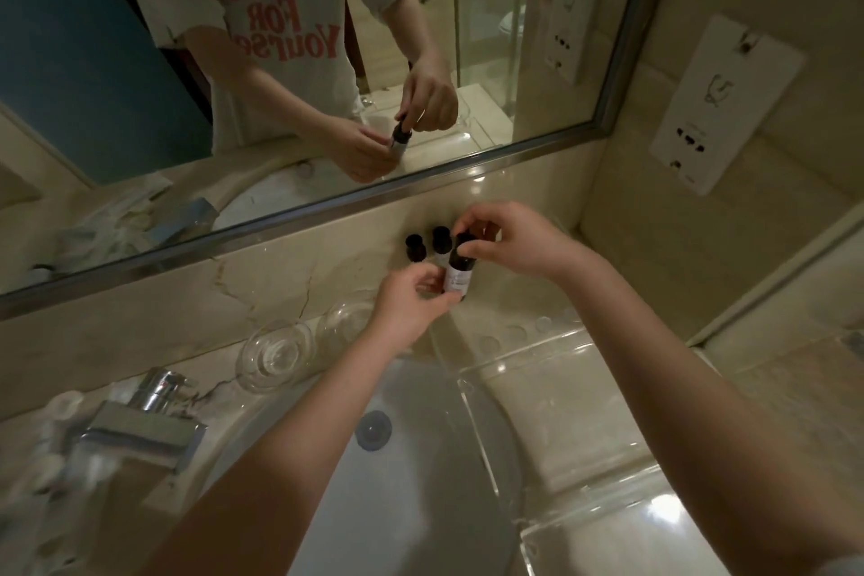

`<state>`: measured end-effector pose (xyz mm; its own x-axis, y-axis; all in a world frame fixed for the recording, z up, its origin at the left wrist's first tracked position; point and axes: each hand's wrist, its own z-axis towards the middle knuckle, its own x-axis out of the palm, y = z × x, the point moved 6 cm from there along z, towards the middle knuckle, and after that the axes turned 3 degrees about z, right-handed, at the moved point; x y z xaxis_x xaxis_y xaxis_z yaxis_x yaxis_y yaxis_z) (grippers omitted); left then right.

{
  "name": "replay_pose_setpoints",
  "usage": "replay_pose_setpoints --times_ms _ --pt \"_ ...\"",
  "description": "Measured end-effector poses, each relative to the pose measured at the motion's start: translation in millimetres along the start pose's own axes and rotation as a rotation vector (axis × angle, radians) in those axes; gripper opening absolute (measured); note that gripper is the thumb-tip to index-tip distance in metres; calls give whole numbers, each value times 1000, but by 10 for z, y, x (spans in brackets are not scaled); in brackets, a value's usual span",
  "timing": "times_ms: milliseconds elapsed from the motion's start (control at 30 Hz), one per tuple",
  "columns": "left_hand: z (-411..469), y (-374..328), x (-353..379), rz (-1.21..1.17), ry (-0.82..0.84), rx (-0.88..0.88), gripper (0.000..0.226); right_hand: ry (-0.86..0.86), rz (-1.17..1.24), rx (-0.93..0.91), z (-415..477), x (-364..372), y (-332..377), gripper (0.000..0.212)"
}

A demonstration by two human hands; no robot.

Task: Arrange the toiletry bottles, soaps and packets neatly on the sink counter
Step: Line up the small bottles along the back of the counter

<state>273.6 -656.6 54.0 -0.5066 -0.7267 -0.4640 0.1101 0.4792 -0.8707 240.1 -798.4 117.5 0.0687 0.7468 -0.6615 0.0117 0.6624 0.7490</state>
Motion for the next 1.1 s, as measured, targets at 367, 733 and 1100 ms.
replay_pose_setpoints --times_ms 367,733,1100 --pt "396 -149 -251 629 -216 161 35 -149 -320 153 237 -287 -711 20" --pt "605 -31 -267 831 -121 180 32 -97 -416 126 487 -113 -879 18" --pt "639 -17 -249 800 -103 167 28 -101 -345 125 497 -88 -869 20"
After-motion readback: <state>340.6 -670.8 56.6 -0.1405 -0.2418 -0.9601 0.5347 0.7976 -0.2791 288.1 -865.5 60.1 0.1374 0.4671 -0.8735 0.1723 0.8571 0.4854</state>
